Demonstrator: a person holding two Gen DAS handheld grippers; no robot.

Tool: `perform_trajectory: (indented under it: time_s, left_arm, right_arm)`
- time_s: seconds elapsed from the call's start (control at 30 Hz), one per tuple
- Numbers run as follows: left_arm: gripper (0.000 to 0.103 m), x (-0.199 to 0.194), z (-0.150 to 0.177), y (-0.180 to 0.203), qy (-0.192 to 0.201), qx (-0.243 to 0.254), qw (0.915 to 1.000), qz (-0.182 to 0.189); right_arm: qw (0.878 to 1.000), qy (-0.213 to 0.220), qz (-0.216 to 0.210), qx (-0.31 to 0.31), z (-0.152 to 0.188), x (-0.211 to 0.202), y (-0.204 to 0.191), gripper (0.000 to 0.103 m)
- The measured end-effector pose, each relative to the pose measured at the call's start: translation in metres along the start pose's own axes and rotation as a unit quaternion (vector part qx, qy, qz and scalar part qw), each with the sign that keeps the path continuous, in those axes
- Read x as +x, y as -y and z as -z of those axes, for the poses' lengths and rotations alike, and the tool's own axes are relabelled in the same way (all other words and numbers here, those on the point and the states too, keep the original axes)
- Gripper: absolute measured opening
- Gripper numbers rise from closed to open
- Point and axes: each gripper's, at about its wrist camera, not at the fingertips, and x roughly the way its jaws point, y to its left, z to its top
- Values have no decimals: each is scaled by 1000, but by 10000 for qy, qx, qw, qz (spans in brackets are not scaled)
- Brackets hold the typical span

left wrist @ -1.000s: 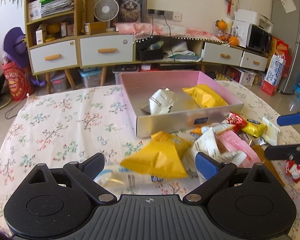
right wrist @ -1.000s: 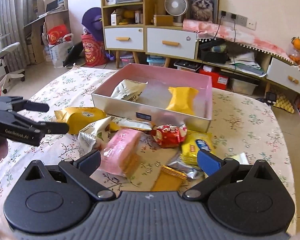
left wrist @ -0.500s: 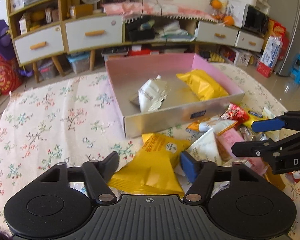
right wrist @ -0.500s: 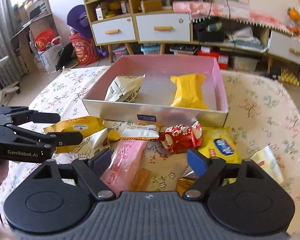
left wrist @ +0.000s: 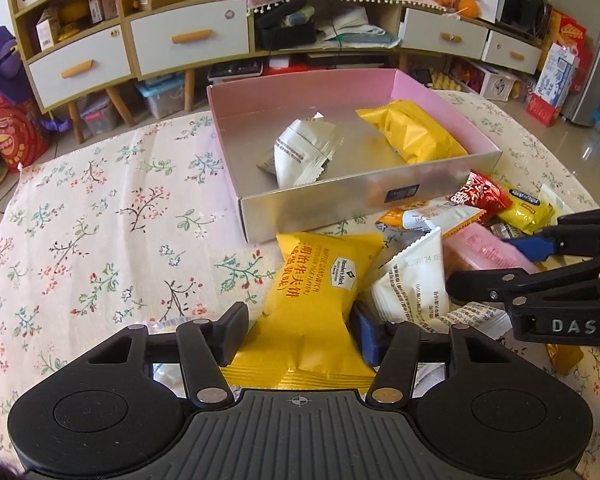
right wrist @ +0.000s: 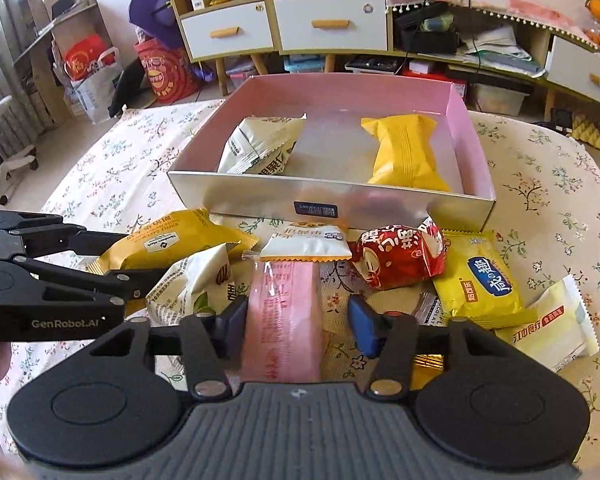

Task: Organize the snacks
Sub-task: 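Grasp the yellow printed biscuit pack with the left tool while the right tool grasps the pink bar, then carry both held packs into the pink box and open both tools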

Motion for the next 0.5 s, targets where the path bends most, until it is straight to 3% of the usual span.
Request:
perform_trajectory:
  time_s: [0.03,0.1,0.27,0.5]
  left_arm:
    - [50,0,0,1,-14,-40,10000,2]
    - [46,0,-1,1,-32,-124,9999,5]
    - [38,-4,-4,3,-39,-295,9996,36]
    - [35,-12,-5,5,-50,-423,9991,76]
  right_arm:
    - [10000,-52,51,-39,0,0,-1,33]
    - [9999,-82,99,-94,0,-1,-3,31]
    - [9997,-114,130,-148,-1,-4,-4,30]
    - [9999,-145,57,25,-6,-9,1,30]
